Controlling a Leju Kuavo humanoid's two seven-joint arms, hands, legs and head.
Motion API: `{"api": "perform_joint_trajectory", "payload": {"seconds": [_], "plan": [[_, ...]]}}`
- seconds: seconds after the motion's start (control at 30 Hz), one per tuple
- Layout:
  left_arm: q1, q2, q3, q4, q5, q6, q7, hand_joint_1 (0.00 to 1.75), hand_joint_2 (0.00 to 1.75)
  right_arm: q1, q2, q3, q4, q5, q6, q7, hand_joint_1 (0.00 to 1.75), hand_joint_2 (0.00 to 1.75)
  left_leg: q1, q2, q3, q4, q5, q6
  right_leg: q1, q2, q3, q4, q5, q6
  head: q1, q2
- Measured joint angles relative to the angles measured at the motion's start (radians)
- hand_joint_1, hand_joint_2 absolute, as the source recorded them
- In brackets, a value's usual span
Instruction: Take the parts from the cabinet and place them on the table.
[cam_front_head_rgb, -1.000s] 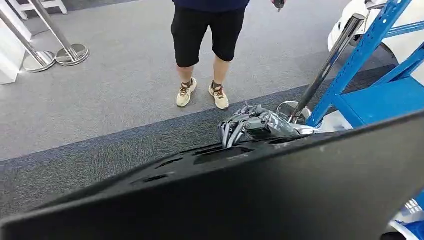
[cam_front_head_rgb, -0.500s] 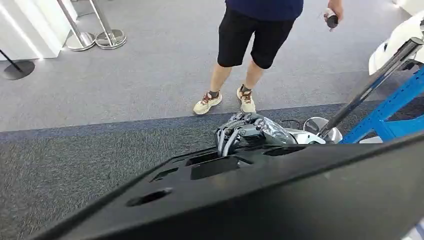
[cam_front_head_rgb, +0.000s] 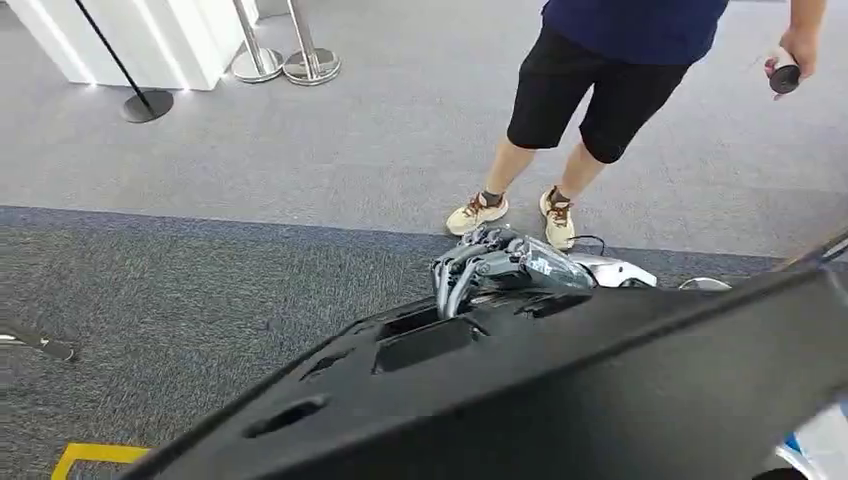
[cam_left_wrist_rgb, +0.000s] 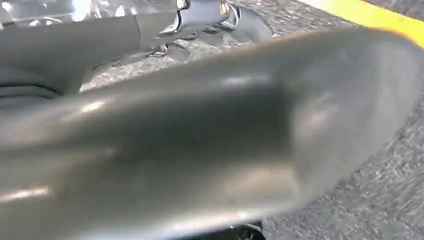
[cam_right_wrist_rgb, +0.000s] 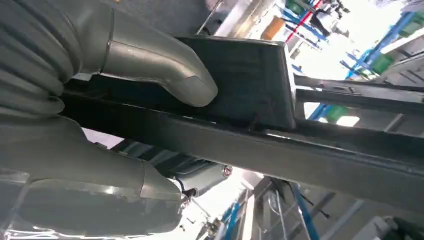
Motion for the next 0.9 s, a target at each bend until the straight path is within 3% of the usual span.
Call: {"api": "perform_joint_trajectory", "payload": {"seconds": [0.03, 0.07, 0.13, 0.17, 0.2, 0.23, 0.27, 0.3, 0.33, 0.37, 0.47, 0.5, 0.53, 0.57, 0.63, 0.67, 0.7, 0.73, 0.77, 0.8, 0.83, 0.9], "plan": [[-0.002, 0.0, 0.0, 0.0, 0.0, 0.002, 0.0, 0.0, 0.0, 0.0, 0.002, 0.0, 0.0, 0.0, -0.001, -0.001, 1.75, 1.75, -0.002, 0.054, -0.02, 0.044, -0.032, -0.005, 0.003, -0.012, 0.004, -0.003, -0.001, -0.007, -0.006, 0.0], [-0.006, 0.001, 0.0, 0.0, 0.0, 0.002, 0.0, 0.0, 0.0, 0.001, 0.002, -0.001, 0.0, 0.0, -0.002, -0.003, 1.75, 1.75, 0.0, 0.08, -0.057, 0.121, -0.074, -0.01, 0.006, -0.027, 0.005, -0.003, -0.003, -0.01, -0.005, 0.0], [-0.009, 0.002, 0.0, 0.0, 0.0, 0.002, 0.0, 0.0, 0.0, 0.009, 0.002, -0.001, 0.003, 0.0, -0.002, -0.01, 1.75, 1.75, 0.006, 0.091, -0.138, 0.28, -0.138, -0.016, 0.01, -0.059, 0.005, -0.002, -0.006, -0.013, -0.005, 0.0], [-0.008, 0.001, 0.0, 0.0, 0.0, 0.001, 0.0, 0.0, 0.0, 0.013, 0.002, -0.001, 0.004, 0.0, -0.002, -0.014, 1.75, 1.75, 0.009, 0.093, -0.151, 0.308, -0.137, -0.019, 0.011, -0.074, 0.006, -0.002, -0.008, -0.012, -0.005, 0.0], [-0.005, 0.001, 0.0, 0.0, 0.001, 0.002, 0.0, 0.0, 0.0, 0.017, 0.002, -0.001, 0.005, 0.0, -0.002, -0.018, 1.75, 1.75, 0.01, 0.095, -0.137, 0.281, -0.114, -0.02, 0.011, -0.087, 0.008, -0.002, -0.01, -0.011, -0.005, 0.0], [-0.003, 0.002, 0.0, 0.0, 0.001, 0.002, 0.0, 0.0, 0.0, 0.019, 0.002, -0.001, 0.007, 0.001, -0.002, -0.021, 1.75, 1.75, 0.011, 0.098, -0.099, 0.215, -0.078, -0.02, 0.011, -0.1, 0.01, -0.001, -0.012, -0.01, -0.005, 0.0], [-0.002, 0.002, 0.0, 0.0, 0.001, 0.002, 0.0, 0.0, 0.0, 0.02, 0.002, -0.001, 0.007, 0.003, -0.002, -0.025, 1.75, 1.75, 0.01, 0.112, -0.043, 0.113, -0.033, -0.018, 0.011, -0.113, 0.014, 0.0, -0.016, -0.007, -0.005, 0.0], [-0.002, 0.003, 0.0, 0.0, 0.002, 0.002, 0.0, 0.0, 0.0, 0.02, 0.002, 0.0, 0.008, 0.005, -0.001, -0.028, 1.75, 1.75, 0.008, 0.153, 0.014, 0.014, 0.0, -0.013, 0.013, -0.124, 0.019, 0.0, -0.02, -0.004, -0.005, 0.0], [-0.005, 0.003, 0.0, 0.0, 0.002, 0.002, 0.002, 0.0, 0.0, 0.02, 0.002, 0.0, 0.008, 0.006, -0.001, -0.031, 1.75, 1.75, -0.005, 0.178, 0.029, -0.016, -0.013, -0.002, 0.021, -0.135, 0.021, 0.002, -0.024, 0.002, -0.005, 0.0], [-0.006, 0.004, 0.0, 0.0, 0.002, 0.002, 0.003, 0.0, 0.0, 0.018, 0.002, 0.002, 0.01, 0.007, 0.0, -0.032, 1.75, 1.75, -0.004, 0.162, 0.025, -0.02, -0.007, 0.009, 0.02, -0.143, 0.021, 0.002, -0.024, 0.006, -0.003, 0.0], [-0.001, 0.006, 0.0, 0.0, 0.002, 0.004, 0.008, 0.0, 0.0, 0.017, 0.008, 0.008, 0.014, 0.008, 0.0, -0.033, 1.75, 1.75, -0.006, 0.127, 0.025, -0.026, -0.005, 0.023, 0.021, -0.173, 0.03, -0.002, -0.029, 0.021, -0.005, 0.0], [0.002, 0.005, 0.0, 0.0, 0.002, 0.004, 0.008, 0.0, 0.0, 0.017, 0.009, 0.007, 0.015, 0.01, 0.0, -0.033, 1.75, 1.75, 0.004, 0.117, 0.035, -0.035, 0.002, 0.03, 0.017, -0.154, 0.031, 0.008, -0.038, 0.03, -0.003, 0.0], [0.001, 0.005, 0.0, 0.0, 0.003, 0.004, 0.008, 0.0, 0.0, 0.015, 0.009, 0.007, 0.016, 0.01, 0.0, -0.033, 1.75, 1.75, 0.004, 0.106, 0.037, -0.036, 0.002, 0.033, 0.01, -0.093, 0.02, 0.041, -0.06, 0.033, -0.003, 0.0], [-0.002, 0.006, 0.0, 0.0, 0.003, 0.003, 0.007, 0.0, 0.0, 0.016, 0.009, 0.007, 0.016, 0.012, -0.002, -0.033, 1.75, 1.75, 0.004, 0.096, 0.036, -0.035, 0.003, 0.035, 0.008, -0.051, -0.014, 0.112, -0.1, 0.034, -0.001, 0.0], [-0.006, 0.006, -0.003, 0.0, 0.0, -0.008, -0.002, 0.0, 0.0, 0.028, 0.009, 0.007, 0.019, 0.023, -0.016, -0.034, 1.75, 1.75, 0.003, 0.068, 0.034, -0.034, 0.003, 0.039, 0.007, -0.029, -0.107, 0.293, -0.174, 0.039, 0.0, 0.0], [-0.006, 0.007, -0.006, 0.0, -0.001, -0.012, -0.004, 0.0, 0.0, 0.035, 0.009, 0.006, 0.02, 0.028, -0.021, -0.036, 1.75, 1.75, 0.003, 0.054, 0.034, -0.034, 0.003, 0.039, 0.007, -0.028, -0.132, 0.336, -0.178, 0.039, -0.001, 0.0], [-0.005, 0.007, -0.01, 0.0, -0.002, -0.019, -0.004, 0.0, 0.0, 0.04, 0.009, 0.006, 0.022, 0.037, -0.022, -0.041, 1.75, 1.75, 0.003, 0.038, 0.035, -0.032, 0.003, 0.038, 0.006, -0.028, -0.135, 0.329, -0.159, 0.038, 0.0, 0.0], [-0.004, 0.007, -0.012, 0.0, -0.003, -0.022, -0.004, 0.0, 0.0, 0.044, 0.008, 0.006, 0.023, 0.042, -0.024, -0.044, 1.75, 1.75, 0.003, 0.023, 0.035, -0.029, 0.002, 0.037, 0.005, -0.027, -0.117, 0.278, -0.12, 0.037, 0.0, 0.0], [-0.003, 0.007, -0.015, 0.0, -0.003, -0.027, -0.004, 0.0, 0.0, 0.045, 0.008, 0.006, 0.023, 0.045, -0.026, -0.047, 1.75, 1.75, 0.003, 0.008, 0.036, -0.025, 0.001, 0.035, 0.002, -0.018, -0.079, 0.189, -0.066, 0.036, 0.0, 0.0], [-0.002, 0.007, -0.016, 0.0, -0.003, -0.031, -0.004, 0.0, 0.0, 0.045, 0.008, 0.005, 0.023, 0.048, -0.028, -0.051, 1.75, 1.75, 0.004, -0.008, 0.036, -0.02, -0.002, 0.031, -0.003, 0.008, -0.032, 0.082, -0.012, 0.034, 0.0, 0.0], [-0.001, 0.007, -0.016, 0.0, -0.003, -0.034, -0.004, 0.0, 0.0, 0.045, 0.008, 0.004, 0.024, 0.049, -0.028, -0.053, 1.75, 1.75, 0.005, -0.018, 0.031, -0.018, -0.004, 0.027, -0.009, 0.058, -0.009, 0.032, -0.015, 0.029, 0.0, 0.0], [-0.002, 0.009, -0.016, 0.0, -0.002, -0.043, -0.003, 0.0, 0.0, 0.045, 0.008, 0.004, 0.026, 0.051, -0.028, -0.053, 1.75, 1.75, 0.004, -0.036, 0.019, -0.014, -0.002, 0.014, -0.004, 0.041, -0.014, 0.024, -0.011, 0.024, -0.001, 0.0]]}}
